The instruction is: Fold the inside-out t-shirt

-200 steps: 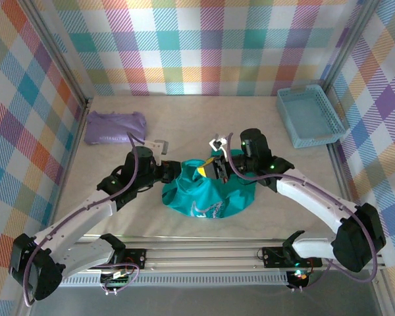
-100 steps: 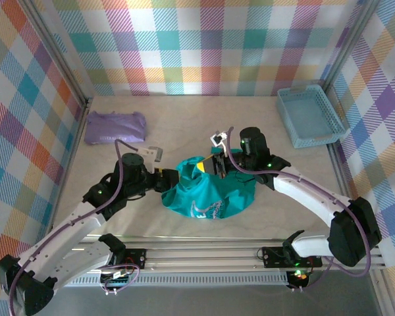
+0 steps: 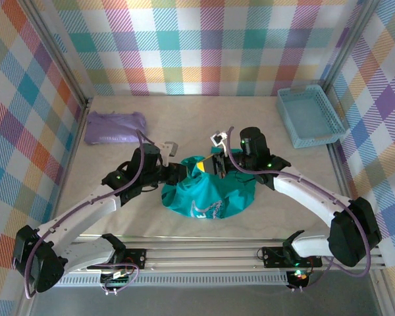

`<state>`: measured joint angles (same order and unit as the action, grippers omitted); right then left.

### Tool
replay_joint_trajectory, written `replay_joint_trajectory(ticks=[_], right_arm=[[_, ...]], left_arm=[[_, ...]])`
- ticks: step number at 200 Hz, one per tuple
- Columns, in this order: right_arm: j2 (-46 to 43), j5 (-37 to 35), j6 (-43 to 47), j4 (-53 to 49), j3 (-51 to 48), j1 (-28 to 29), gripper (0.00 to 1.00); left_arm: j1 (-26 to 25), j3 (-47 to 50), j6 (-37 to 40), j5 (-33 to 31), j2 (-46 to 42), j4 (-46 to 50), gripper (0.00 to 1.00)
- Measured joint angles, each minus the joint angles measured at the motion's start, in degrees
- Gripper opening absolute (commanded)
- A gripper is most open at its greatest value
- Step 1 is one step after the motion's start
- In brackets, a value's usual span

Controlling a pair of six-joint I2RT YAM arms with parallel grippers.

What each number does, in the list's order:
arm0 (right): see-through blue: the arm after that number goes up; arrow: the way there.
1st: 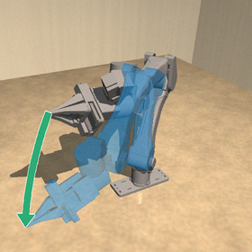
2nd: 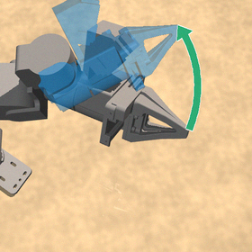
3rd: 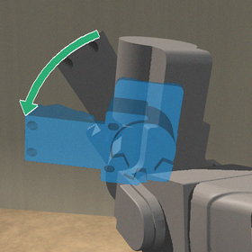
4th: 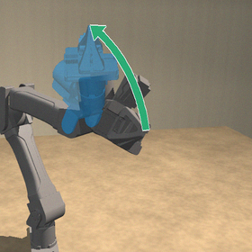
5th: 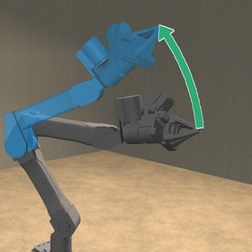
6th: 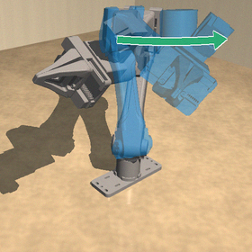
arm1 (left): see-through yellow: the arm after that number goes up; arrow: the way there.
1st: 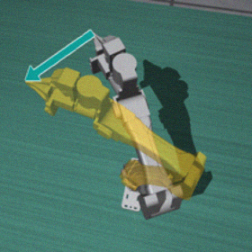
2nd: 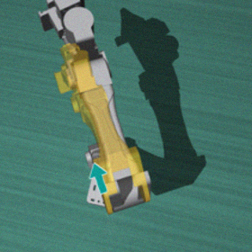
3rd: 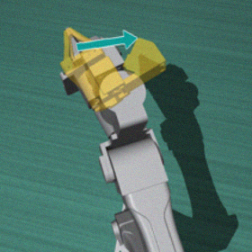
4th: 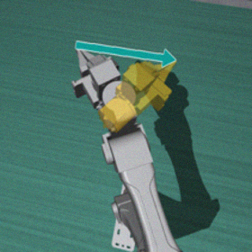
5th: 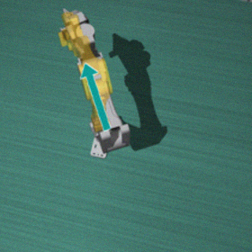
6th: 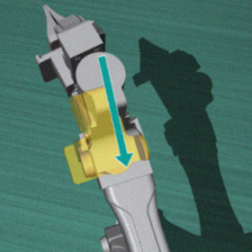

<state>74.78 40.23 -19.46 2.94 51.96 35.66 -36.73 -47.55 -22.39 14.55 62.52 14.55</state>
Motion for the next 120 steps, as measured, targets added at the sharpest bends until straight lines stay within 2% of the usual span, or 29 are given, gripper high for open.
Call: replay_joint_trajectory(ticks=[29,59,78,98,110,120], right_arm=[[-1.6,-3.1,1.7,-4.0,0.0,-1.5,0.0],[-5.0,-4.6,1.9,-5.8,0.0,-6.4,0.0],[-5.1,-2.9,1.4,-4.9,-0.1,-7.5,0.0],[-4.1,0.7,-0.4,-1.9,-1.2,-7.4,0.0],[-3.3,2.5,-1.6,0.0,-1.9,-7.4,0.0],[-2.9,3.8,-2.7,1.6,-2.6,-7.3,0.0]], left_arm=[[0.5,1.5,0.5,0.8,-2.7,-2.0,0.0],[4.0,7.8,-1.0,3.3,-15.1,-6.1,0.0],[6.3,10.1,-2.2,4.6,-19.1,-8.4,0.0],[7.2,11.0,-2.5,5.6,-18.2,-9.4,0.0],[7.3,11.1,-2.4,5.6,-16.8,-9.2,0.09],[7.3,11.1,-2.0,5.3,-15.2,-8.3,0.26]])
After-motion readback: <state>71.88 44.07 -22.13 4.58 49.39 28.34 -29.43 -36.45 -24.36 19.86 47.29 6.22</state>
